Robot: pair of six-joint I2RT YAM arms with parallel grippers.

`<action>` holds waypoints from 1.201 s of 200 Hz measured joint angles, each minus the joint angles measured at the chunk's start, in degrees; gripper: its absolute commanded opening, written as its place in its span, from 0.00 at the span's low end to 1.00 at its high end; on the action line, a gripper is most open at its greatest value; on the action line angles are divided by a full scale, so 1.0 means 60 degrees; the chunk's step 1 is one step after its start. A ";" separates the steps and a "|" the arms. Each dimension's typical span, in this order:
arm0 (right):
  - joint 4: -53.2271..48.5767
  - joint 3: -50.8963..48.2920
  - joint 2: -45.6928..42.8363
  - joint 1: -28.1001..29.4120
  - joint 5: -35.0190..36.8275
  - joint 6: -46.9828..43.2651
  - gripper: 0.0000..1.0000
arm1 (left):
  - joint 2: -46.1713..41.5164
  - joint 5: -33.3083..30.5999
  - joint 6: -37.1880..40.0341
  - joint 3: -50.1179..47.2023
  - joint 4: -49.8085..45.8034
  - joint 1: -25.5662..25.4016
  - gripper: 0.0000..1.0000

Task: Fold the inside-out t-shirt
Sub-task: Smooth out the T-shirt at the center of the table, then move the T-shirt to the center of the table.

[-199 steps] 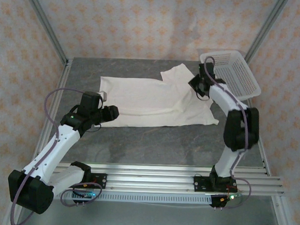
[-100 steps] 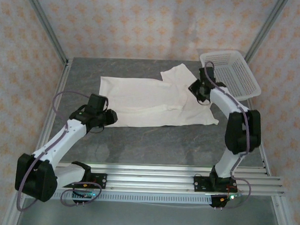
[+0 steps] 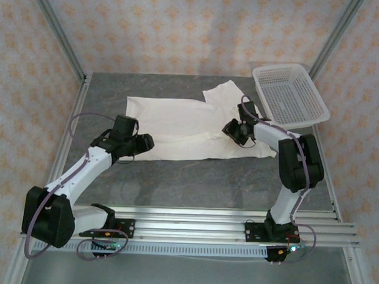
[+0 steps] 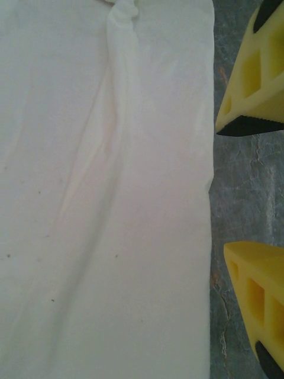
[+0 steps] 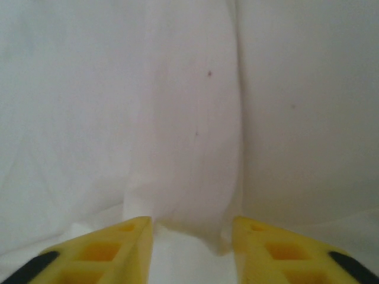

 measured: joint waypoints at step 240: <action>-0.0270 -0.1453 -0.0882 -0.1603 0.2273 -0.0291 0.00 | 0.4827 -0.1967 -0.1504 0.1909 0.1093 0.0532 0.00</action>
